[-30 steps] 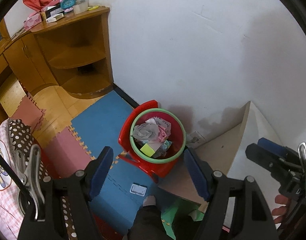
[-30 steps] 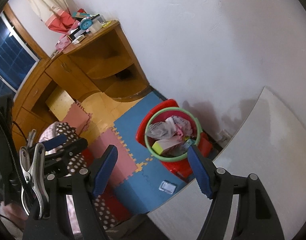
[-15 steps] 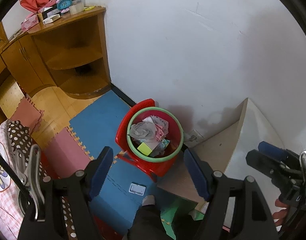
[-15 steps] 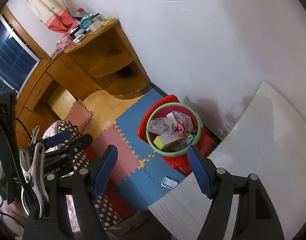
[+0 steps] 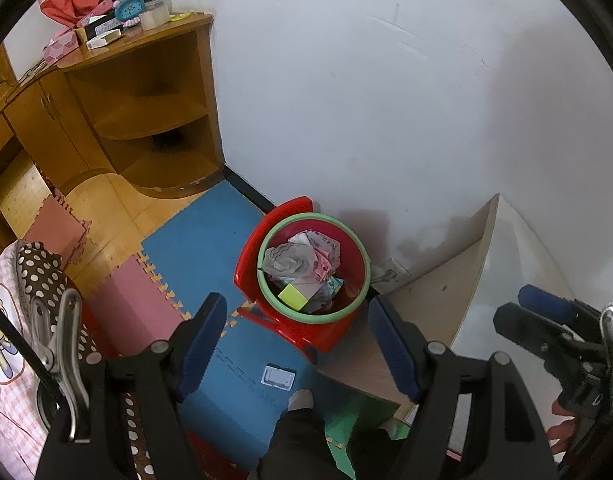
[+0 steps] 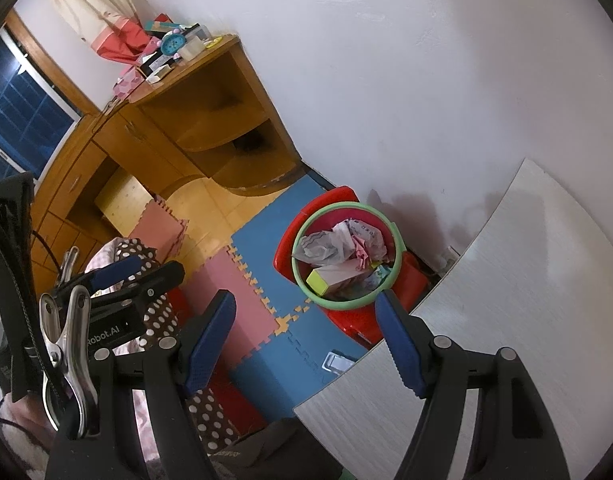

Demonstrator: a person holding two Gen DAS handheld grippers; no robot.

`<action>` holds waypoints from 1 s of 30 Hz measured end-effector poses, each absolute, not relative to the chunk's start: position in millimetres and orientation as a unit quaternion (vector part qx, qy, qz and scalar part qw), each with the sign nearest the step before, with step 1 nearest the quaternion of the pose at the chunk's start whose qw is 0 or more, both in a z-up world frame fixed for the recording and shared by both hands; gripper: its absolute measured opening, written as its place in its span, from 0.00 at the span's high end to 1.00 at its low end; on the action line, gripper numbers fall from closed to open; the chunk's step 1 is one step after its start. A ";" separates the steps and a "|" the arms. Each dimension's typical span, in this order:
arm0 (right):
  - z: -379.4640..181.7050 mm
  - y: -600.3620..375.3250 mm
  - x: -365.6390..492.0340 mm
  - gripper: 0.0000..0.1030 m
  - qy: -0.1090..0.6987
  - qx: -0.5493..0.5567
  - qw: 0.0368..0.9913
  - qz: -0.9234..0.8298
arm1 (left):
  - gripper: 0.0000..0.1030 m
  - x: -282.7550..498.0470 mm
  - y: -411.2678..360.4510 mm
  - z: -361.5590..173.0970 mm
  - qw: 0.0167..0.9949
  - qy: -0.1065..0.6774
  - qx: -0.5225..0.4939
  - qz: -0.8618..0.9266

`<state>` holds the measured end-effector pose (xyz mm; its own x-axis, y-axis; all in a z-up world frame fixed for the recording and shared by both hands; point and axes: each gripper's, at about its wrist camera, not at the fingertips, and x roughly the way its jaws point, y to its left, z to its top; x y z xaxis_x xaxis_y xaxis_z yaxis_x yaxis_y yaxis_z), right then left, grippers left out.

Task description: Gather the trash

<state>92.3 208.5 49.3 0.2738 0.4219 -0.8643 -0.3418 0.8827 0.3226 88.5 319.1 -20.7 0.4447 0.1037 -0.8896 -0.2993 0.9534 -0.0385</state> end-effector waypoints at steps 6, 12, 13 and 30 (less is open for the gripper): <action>49.4 207.6 93.6 0.28 0.554 0.036 0.797 0.238 | 0.25 90.0 312.6 -24.2 0.845 0.514 -0.087 0.120; 46.6 203.6 91.5 0.28 0.554 0.040 0.798 0.234 | 0.25 90.2 310.7 -27.5 0.843 0.518 -0.085 0.118; 45.5 203.8 91.2 0.28 0.556 0.041 0.796 0.235 | 0.25 90.3 309.8 -28.1 0.843 0.518 -0.085 0.118; 42.4 205.8 86.5 0.28 0.560 0.041 0.795 0.230 | 0.25 90.3 305.2 -31.8 0.840 0.521 -0.083 0.125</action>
<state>86.5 205.8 42.4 0.2667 0.4110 -0.8717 -0.3199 0.8910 0.3223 90.3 305.2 -31.8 0.4257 0.1239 -0.8963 -0.2968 0.9549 -0.0090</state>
